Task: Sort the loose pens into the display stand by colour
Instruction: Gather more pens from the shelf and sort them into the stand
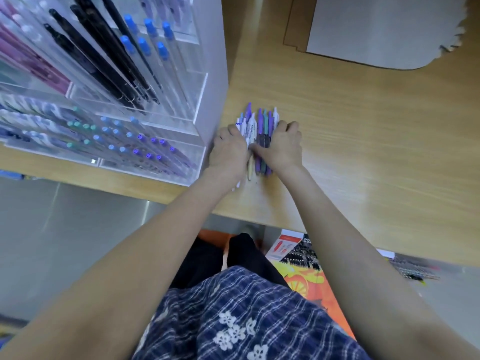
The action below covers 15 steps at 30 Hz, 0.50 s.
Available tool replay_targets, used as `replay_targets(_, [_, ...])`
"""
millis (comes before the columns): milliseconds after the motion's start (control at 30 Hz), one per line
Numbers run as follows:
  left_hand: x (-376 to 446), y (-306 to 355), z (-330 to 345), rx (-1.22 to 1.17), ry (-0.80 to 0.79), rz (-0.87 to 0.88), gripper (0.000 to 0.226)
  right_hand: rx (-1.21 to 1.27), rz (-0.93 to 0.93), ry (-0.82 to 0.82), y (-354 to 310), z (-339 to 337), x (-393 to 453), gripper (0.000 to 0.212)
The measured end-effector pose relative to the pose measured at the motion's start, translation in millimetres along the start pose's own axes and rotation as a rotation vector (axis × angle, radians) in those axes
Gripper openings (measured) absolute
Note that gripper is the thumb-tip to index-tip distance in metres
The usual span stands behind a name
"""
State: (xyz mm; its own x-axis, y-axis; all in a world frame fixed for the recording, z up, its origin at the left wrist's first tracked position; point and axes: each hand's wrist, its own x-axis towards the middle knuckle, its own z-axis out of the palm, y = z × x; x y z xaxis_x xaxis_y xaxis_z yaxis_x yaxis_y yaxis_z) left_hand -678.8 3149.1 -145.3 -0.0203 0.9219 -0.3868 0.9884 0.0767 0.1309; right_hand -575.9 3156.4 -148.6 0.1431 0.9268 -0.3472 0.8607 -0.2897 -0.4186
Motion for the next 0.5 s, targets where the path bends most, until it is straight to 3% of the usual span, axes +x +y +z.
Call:
replay_targets(200, [-15,-3,-6,-0.161,-0.080,-0.050,0.047,-0.211,0.015,-0.032,0,-4,-6,0.069])
replay_targets(333, [-26,-10,-9,-0.364,-0.117,-0.076,0.037,-0.278,-0.069,-0.011,4,1,-12,0.043])
replay_targets(433, [-36,-21,-20,-0.566,-0.160,-0.029,0.027,-0.151,-0.054,-0.056,16,-12,-17,0.036])
replay_targets(500, [-52,-29,-33,-0.748,-0.247,0.059,0.017,0.101,-0.013,-0.064,19,-27,-25,0.021])
